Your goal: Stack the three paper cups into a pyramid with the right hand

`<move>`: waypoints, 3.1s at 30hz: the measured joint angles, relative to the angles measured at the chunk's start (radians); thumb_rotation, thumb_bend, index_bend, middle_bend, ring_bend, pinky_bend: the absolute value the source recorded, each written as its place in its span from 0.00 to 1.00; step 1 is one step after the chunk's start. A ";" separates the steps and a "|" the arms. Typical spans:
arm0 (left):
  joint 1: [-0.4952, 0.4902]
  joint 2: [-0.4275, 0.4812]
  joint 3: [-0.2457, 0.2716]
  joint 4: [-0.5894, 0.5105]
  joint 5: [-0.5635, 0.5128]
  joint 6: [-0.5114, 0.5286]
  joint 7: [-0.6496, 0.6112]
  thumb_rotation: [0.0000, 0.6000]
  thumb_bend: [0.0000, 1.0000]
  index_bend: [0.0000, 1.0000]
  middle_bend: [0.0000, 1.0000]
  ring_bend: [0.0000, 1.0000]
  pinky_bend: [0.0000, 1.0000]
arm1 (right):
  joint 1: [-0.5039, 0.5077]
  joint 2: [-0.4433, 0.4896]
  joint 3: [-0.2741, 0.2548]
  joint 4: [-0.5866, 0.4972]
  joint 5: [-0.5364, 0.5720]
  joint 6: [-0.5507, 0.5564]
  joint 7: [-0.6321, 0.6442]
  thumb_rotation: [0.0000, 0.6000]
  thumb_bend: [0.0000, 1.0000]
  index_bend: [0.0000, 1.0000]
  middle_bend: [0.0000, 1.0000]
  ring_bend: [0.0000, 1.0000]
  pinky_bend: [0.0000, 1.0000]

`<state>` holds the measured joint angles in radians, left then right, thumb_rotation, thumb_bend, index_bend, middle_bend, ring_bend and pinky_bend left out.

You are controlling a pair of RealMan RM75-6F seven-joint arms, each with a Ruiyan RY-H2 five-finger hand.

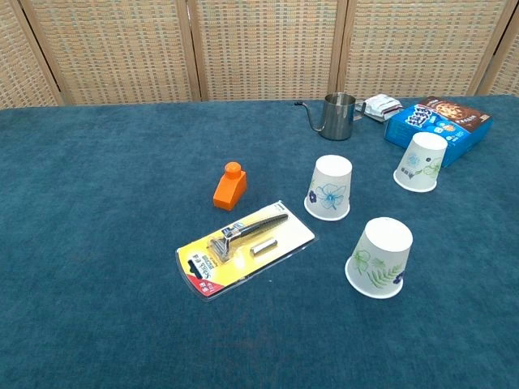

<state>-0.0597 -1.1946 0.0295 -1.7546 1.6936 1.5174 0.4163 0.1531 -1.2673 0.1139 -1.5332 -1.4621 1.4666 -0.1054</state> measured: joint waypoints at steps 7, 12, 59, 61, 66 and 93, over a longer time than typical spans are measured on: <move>0.002 0.000 0.001 -0.002 0.002 0.005 0.002 1.00 0.20 0.00 0.00 0.00 0.00 | 0.001 0.003 -0.002 -0.003 -0.003 -0.002 0.005 1.00 0.06 0.00 0.00 0.00 0.00; 0.000 0.000 0.001 -0.001 0.005 0.004 -0.002 1.00 0.20 0.00 0.00 0.00 0.00 | 0.002 0.002 -0.006 -0.009 -0.011 -0.003 0.005 1.00 0.06 0.00 0.00 0.00 0.00; -0.001 -0.004 0.004 -0.002 0.004 -0.001 0.006 1.00 0.20 0.00 0.00 0.00 0.00 | 0.013 0.070 -0.077 -0.186 -0.166 -0.010 0.073 1.00 0.06 0.25 0.00 0.00 0.00; -0.002 -0.004 0.005 -0.002 0.005 -0.002 0.008 1.00 0.20 0.00 0.00 0.00 0.00 | 0.025 0.072 -0.082 -0.209 -0.180 -0.027 0.068 1.00 0.06 0.25 0.00 0.00 0.00; -0.001 -0.004 0.006 -0.002 0.007 -0.001 0.007 1.00 0.20 0.00 0.00 0.00 0.00 | 0.054 0.064 -0.083 -0.249 -0.187 -0.075 0.022 1.00 0.06 0.25 0.00 0.00 0.00; -0.007 -0.009 0.004 0.004 -0.008 -0.016 0.007 1.00 0.20 0.00 0.00 0.00 0.00 | 0.219 -0.122 -0.021 -0.261 0.039 -0.339 -0.204 1.00 0.06 0.25 0.00 0.00 0.00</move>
<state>-0.0668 -1.2039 0.0331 -1.7508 1.6860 1.5016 0.4236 0.3718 -1.3893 0.0926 -1.7941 -1.4230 1.1278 -0.3097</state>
